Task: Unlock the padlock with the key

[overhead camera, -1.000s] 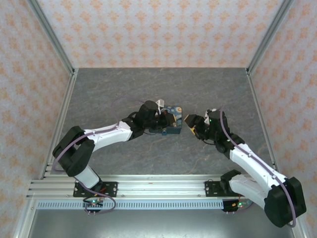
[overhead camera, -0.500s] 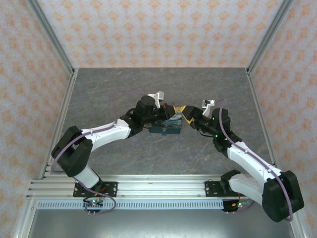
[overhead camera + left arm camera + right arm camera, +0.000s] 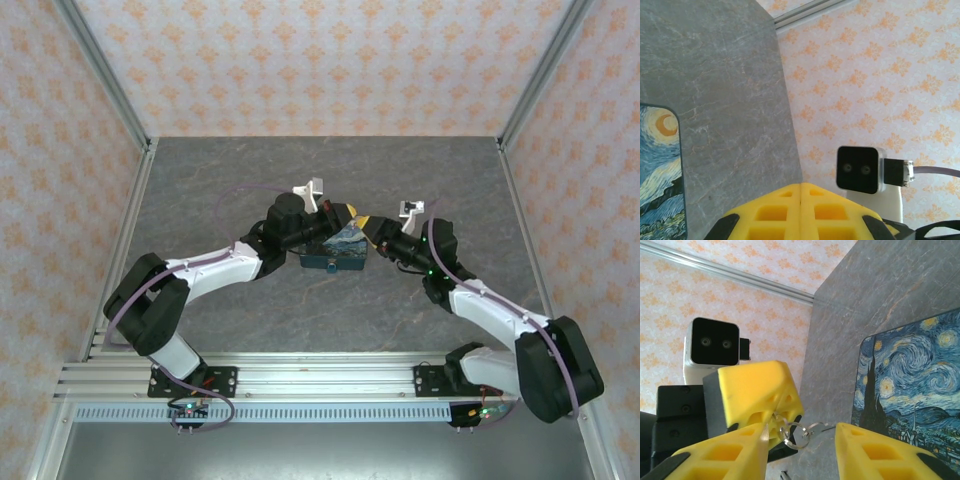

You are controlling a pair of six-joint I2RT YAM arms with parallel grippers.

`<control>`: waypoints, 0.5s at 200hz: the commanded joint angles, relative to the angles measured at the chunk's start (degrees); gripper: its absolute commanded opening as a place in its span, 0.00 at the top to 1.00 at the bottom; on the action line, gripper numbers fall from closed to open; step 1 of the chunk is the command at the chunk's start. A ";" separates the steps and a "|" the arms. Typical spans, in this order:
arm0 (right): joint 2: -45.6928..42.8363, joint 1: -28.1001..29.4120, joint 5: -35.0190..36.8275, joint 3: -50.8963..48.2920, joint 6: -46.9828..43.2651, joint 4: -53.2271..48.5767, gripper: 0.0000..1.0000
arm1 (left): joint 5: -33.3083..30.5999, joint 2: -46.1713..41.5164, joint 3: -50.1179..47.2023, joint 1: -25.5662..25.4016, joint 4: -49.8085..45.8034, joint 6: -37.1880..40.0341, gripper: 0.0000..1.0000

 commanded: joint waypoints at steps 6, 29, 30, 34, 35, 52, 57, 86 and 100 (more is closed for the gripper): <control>0.85 -0.26 -2.03 1.58 -0.02 5.94 0.63 | 0.39 0.94 -0.06 0.19 3.58 -1.50 1.00; 2.83 -0.30 -2.39 1.91 0.18 7.00 0.66 | 0.50 1.29 0.12 0.23 3.75 -1.70 1.00; 2.85 -0.30 -2.40 1.92 0.18 7.01 0.66 | 0.49 1.30 0.12 0.21 3.71 -1.70 1.00; 2.99 -0.25 -2.46 2.01 0.24 7.08 0.67 | 0.48 1.32 0.12 0.14 3.73 -1.77 1.00; 3.02 -0.28 -2.44 2.01 0.25 7.14 0.67 | 0.48 1.36 0.12 0.12 3.74 -1.78 1.00; 3.48 -0.27 -2.72 2.42 0.23 7.15 0.69 | 0.43 1.66 0.28 0.12 3.90 -1.94 1.00; 3.65 -0.23 -2.78 2.50 0.28 7.15 0.69 | 0.44 1.69 0.26 0.10 3.85 -1.96 1.00; 4.27 -0.23 -3.39 2.81 0.56 7.77 0.73 | 0.42 2.16 0.62 0.05 3.85 -2.14 1.00; 4.35 -0.22 -3.72 2.90 0.70 7.97 0.76 | 0.39 2.42 0.83 -0.11 3.76 -2.15 1.00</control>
